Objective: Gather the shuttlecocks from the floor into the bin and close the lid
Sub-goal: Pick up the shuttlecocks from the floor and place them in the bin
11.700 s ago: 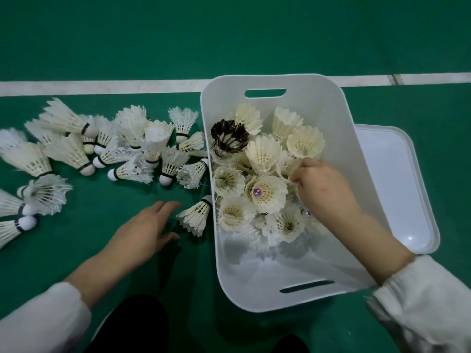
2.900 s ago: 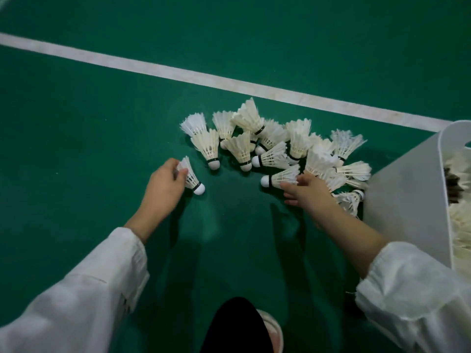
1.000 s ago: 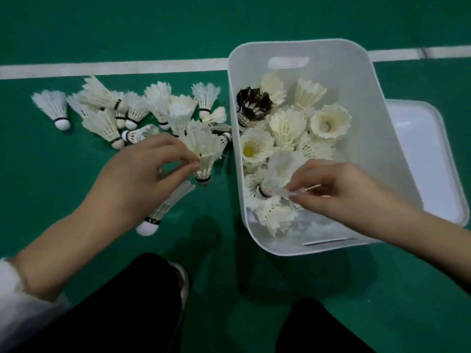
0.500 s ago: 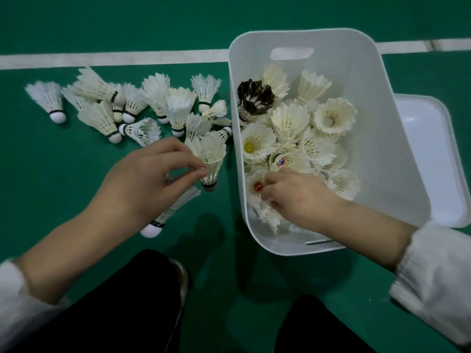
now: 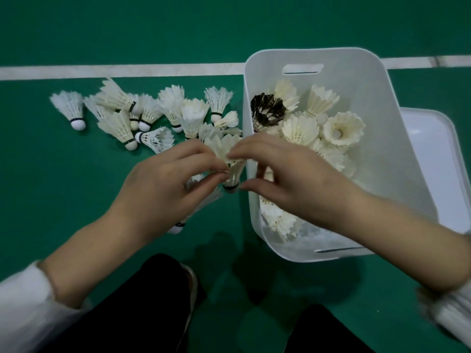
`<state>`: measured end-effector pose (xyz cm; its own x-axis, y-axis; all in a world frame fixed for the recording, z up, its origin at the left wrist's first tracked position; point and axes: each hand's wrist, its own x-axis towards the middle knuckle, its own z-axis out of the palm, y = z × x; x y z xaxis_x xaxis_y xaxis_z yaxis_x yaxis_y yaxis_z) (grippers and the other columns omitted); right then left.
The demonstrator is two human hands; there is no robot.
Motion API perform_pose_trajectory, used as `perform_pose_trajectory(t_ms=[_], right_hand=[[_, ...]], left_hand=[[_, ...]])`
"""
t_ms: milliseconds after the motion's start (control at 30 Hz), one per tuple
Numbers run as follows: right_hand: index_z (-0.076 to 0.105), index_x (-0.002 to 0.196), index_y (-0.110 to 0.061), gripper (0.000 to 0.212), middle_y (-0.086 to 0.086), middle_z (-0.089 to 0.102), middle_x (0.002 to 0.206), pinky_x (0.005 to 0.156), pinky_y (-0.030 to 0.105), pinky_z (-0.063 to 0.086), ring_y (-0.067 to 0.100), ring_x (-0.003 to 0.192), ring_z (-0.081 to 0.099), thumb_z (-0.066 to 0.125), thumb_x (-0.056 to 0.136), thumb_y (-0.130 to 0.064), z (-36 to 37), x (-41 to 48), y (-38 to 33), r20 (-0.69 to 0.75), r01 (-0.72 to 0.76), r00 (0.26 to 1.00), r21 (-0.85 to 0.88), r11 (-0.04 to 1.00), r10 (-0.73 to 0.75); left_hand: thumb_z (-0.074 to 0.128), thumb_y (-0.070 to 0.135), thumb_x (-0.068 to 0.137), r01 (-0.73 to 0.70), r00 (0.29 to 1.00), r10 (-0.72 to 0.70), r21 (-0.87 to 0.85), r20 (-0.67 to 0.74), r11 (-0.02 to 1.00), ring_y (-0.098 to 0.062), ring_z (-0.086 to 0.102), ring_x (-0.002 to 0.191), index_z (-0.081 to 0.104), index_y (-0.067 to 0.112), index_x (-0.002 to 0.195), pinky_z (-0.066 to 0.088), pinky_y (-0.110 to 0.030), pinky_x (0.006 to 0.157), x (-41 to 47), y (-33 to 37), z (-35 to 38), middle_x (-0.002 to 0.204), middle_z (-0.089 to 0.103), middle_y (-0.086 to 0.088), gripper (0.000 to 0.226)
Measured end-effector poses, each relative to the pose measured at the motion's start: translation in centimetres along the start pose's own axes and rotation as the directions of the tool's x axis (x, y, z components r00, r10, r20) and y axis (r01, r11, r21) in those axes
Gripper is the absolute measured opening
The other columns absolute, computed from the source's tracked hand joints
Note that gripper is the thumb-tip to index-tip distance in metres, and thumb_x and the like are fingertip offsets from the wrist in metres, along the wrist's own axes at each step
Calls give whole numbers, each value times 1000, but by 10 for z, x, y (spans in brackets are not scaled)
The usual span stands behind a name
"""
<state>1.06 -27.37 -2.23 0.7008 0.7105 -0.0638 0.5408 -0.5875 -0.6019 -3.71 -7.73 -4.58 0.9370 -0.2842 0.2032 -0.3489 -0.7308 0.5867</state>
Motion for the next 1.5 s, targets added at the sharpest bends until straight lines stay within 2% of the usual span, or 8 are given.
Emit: perform_pose_trajectory(t_ms=[333, 467, 567, 700, 967, 1233, 1400, 1500], right_hand=[[67, 81, -17, 3, -5, 65, 75, 69, 29, 55, 7, 70, 61, 66, 83, -19, -5, 8, -8, -131, -262, 920, 497, 827, 371], [70, 83, -21, 6, 4, 71, 79, 74, 36, 58, 12, 72, 68, 64, 82, -23, -42, -15, -2, -140, -307, 874, 584, 752, 466], [73, 83, -20, 12, 1, 73, 79, 70, 20, 55, 10, 69, 67, 63, 80, -26, -58, -44, 8, -29, -398, 873, 534, 746, 486], [75, 82, -31, 25, -5, 73, 82, 78, 39, 54, 22, 79, 66, 64, 68, -48, -32, -64, 29, 293, -533, 839, 272, 801, 459], [70, 107, -22, 25, -10, 67, 108, 74, 11, 38, 3, 87, 57, 66, 83, -27, 38, -43, 59, 591, -382, 744, -5, 924, 311], [67, 111, -14, 27, 4, 68, 111, 87, 24, 44, 24, 102, 60, 54, 88, -14, 63, -40, 74, 652, -95, 724, -229, 969, 225], [63, 115, -26, 37, -10, 61, 120, 86, 22, 40, 10, 101, 57, 68, 80, -34, 33, -35, 69, 661, -284, 680, -162, 945, 318], [63, 107, -30, 28, -19, 62, 106, 76, 20, 41, -1, 83, 56, 65, 80, -39, -5, -31, 50, 459, -386, 821, 8, 923, 339]], left_hand=[[50, 51, 82, 222, 959, -247, -173, -139, 960, -11, 49, 53, 37, 32, 119, 38, -16, 49, 4, 0, -15, 109, 50, 11, 44], [41, 54, 83, 301, 941, -315, -125, -123, 946, -5, 53, 72, 46, 27, 109, 36, -4, 61, 1, -9, -17, 98, 56, 12, 38], [49, 50, 80, 266, 962, -268, -44, -56, 963, -2, 53, 76, 55, 18, 102, 35, 1, 72, -2, -15, -10, 95, 58, 4, 39], [64, 25, 83, 193, 981, -193, 23, -10, 981, -4, 51, 74, 65, 11, 92, 33, 2, 76, -7, -17, 2, 92, 58, -1, 16], [64, 14, 83, 145, 989, -145, 7, -7, 989, 1, 55, 75, 69, 8, 89, 43, -11, 74, -8, -10, 10, 93, 58, -2, 10], [64, 21, 82, 106, 994, -107, 77, 7, 991, -10, 51, 81, 72, 8, 89, 36, -10, 75, -5, -7, 13, 91, 60, -4, 17], [58, 26, 84, 44, 999, -45, 49, 19, 998, -13, 53, 81, 71, 6, 89, 42, -21, 74, -5, -6, 15, 89, 61, -5, 25], [59, 24, 85, 15, 1000, -15, 45, -10, 999, -14, 53, 80, 71, 5, 89, 43, -24, 74, -3, -1, 12, 88, 61, -5, 23]])
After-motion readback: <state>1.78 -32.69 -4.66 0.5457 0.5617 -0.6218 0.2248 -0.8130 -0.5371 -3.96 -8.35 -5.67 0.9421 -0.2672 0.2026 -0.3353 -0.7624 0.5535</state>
